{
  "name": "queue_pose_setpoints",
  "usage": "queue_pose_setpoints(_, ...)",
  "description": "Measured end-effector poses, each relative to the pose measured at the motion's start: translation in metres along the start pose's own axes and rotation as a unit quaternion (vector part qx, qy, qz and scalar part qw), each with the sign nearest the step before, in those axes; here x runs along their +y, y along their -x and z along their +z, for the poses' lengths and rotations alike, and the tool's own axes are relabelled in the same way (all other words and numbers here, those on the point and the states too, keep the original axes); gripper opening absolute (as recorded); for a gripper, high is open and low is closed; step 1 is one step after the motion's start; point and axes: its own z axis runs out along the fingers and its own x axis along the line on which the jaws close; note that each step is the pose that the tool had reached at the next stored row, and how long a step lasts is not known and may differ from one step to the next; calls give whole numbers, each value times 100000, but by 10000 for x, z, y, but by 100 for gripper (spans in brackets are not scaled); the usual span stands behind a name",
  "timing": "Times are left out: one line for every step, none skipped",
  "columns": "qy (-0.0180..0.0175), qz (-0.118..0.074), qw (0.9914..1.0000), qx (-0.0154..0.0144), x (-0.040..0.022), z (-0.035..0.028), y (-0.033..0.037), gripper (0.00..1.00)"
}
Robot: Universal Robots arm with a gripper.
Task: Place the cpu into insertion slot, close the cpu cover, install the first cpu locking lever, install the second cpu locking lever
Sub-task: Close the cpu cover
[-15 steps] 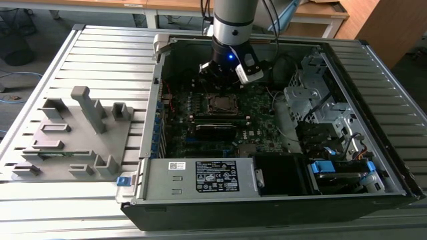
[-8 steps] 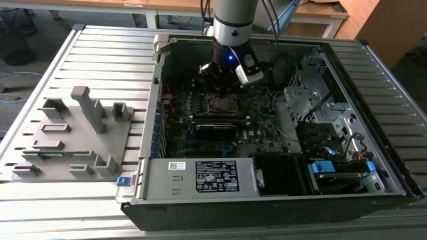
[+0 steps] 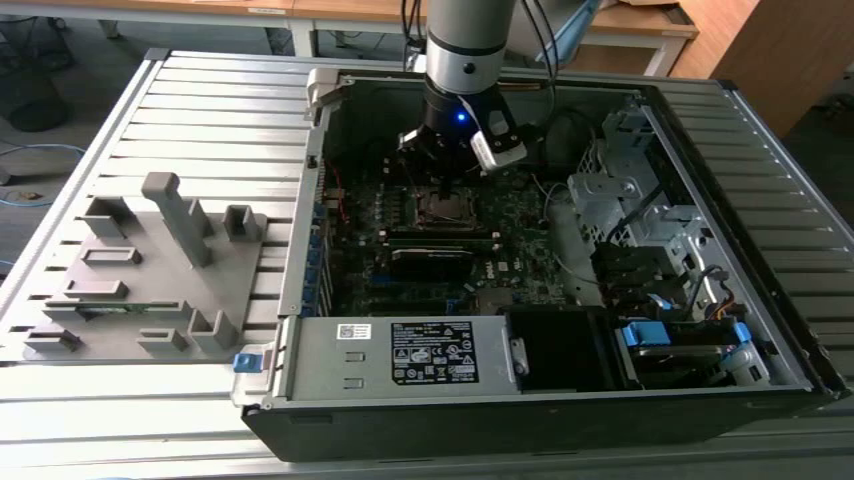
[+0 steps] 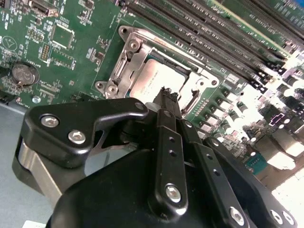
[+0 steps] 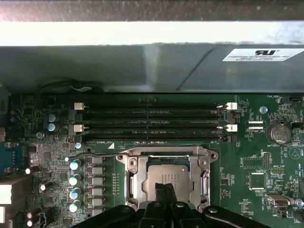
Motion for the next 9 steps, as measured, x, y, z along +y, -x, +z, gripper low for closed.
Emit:
queue_pose_setpoints(-46, -4, 100000, 7, 0, 0, 0, 11)
queue_pose_setpoints(-48, -9, 100000, 8, 0, 0, 0, 11)
queue_pose_setpoints(-51, -8, 100000, 8, -1, 0, 0, 11)
queue_pose_setpoints(-58, -8, 100000, 11, 0, 0, 0, 11)
queue_pose_setpoints(-63, 8, 100000, 12, 0, 1, -2, 11)
queue_pose_setpoints(-61, 55, 100000, 7, -1, 3, -10, 11)
queue_pose_setpoints(-67, 100, 100000, 8, -1, 6, -21, 11)
queue_pose_setpoints(-85, 140, 100000, 1, -1, 10, -29, 11)
queue_pose_setpoints(-106, 195, 100000, -4, -1, 16, -37, 11)
